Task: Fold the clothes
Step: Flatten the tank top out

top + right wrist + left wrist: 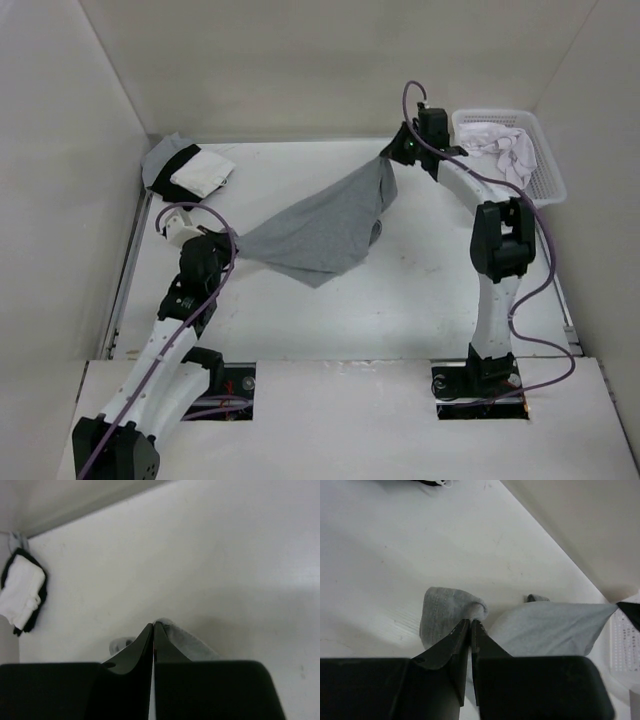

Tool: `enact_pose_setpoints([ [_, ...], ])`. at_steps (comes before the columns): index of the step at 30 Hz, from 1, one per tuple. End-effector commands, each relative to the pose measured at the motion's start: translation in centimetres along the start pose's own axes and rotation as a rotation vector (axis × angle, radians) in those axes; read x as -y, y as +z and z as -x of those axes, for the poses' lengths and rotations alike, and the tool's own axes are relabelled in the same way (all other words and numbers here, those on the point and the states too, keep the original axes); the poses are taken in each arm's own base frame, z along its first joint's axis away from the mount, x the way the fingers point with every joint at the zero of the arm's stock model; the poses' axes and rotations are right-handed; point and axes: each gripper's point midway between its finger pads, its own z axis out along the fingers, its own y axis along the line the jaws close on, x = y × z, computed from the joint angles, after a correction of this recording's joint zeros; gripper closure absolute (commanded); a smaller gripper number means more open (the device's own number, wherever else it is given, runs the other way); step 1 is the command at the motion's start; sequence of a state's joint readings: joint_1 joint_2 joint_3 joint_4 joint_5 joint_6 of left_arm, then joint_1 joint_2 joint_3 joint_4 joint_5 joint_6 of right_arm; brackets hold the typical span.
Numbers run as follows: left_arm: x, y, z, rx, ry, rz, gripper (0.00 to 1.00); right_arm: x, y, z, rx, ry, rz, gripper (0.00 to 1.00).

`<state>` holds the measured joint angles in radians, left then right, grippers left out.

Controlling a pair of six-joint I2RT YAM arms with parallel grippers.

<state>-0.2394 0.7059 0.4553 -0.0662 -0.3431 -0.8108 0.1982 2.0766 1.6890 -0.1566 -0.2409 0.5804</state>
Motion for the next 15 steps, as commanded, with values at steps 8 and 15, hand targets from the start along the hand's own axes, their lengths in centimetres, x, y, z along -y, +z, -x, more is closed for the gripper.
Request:
enact_pose_setpoints([
  [8,1.0,1.0,-0.3,0.013,-0.032,-0.032,0.96,-7.1,-6.1,2.9,0.212,-0.154,0.067,0.45],
  [15,0.7,1.5,-1.3,-0.009,-0.035,-0.035,0.96,-4.0,-9.7,-10.1,0.098,-0.088,0.145,0.80],
])
